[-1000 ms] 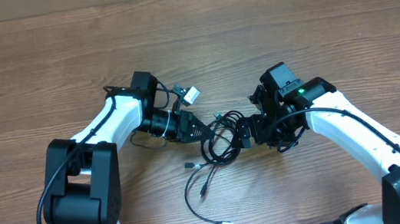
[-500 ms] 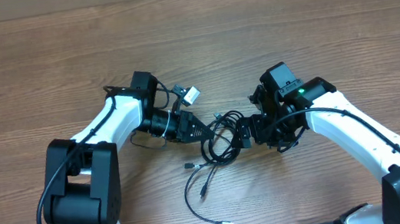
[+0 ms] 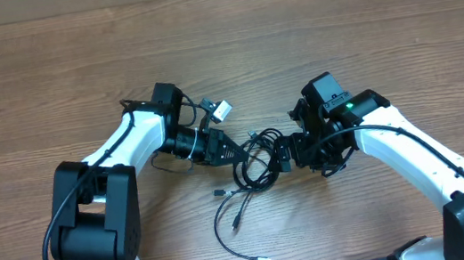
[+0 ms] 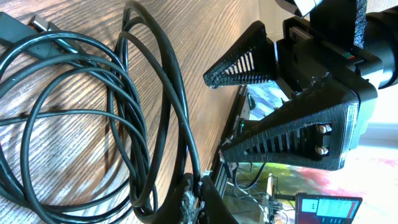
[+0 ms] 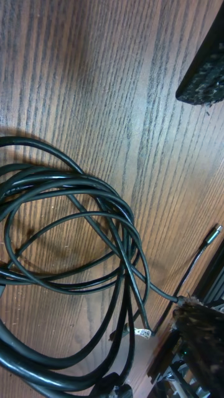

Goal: Untangle cables

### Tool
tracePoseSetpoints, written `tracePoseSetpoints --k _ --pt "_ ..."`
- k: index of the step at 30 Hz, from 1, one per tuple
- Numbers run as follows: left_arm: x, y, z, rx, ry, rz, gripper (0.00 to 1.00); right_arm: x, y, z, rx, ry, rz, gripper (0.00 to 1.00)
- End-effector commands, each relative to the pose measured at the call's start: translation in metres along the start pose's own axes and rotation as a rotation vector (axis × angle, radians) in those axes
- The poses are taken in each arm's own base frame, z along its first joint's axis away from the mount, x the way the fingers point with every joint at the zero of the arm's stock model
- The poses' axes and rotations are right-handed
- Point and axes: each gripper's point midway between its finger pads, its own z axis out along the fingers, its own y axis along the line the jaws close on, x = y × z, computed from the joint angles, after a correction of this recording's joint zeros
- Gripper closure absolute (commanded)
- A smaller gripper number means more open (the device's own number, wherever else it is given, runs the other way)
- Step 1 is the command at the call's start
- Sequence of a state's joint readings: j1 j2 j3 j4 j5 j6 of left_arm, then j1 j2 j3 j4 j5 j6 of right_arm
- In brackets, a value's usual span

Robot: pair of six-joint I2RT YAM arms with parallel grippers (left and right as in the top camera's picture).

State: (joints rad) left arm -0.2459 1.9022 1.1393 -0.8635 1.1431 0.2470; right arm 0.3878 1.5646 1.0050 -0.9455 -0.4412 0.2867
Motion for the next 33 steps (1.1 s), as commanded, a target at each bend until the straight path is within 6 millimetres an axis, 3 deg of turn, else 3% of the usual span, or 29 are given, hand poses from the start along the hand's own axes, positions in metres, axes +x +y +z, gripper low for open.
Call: tracePoseSetpoints --k 1,14,22,29,33 --pt "0.000 0.004 -0.002 -0.003 -0.007 0.016 0.96 0.002 0.001 0.001 -0.004 0.005 -0.012 0.00" --pt "0.004 0.000 -0.003 0.004 0.004 -0.016 0.96 0.002 0.001 0.001 -0.004 0.005 -0.012 0.00" --pt "0.005 -0.020 -0.012 -0.002 -0.011 0.042 0.96 0.002 0.001 0.001 -0.004 0.005 -0.012 0.00" --pt "0.002 -0.044 -0.023 -0.017 -0.048 0.127 0.96 -0.028 0.014 -0.001 -0.050 -0.114 -0.071 0.00" --pt "0.003 -0.040 -0.026 -0.066 -0.044 0.105 0.96 -0.034 0.020 -0.002 -0.079 -0.136 -0.088 0.00"
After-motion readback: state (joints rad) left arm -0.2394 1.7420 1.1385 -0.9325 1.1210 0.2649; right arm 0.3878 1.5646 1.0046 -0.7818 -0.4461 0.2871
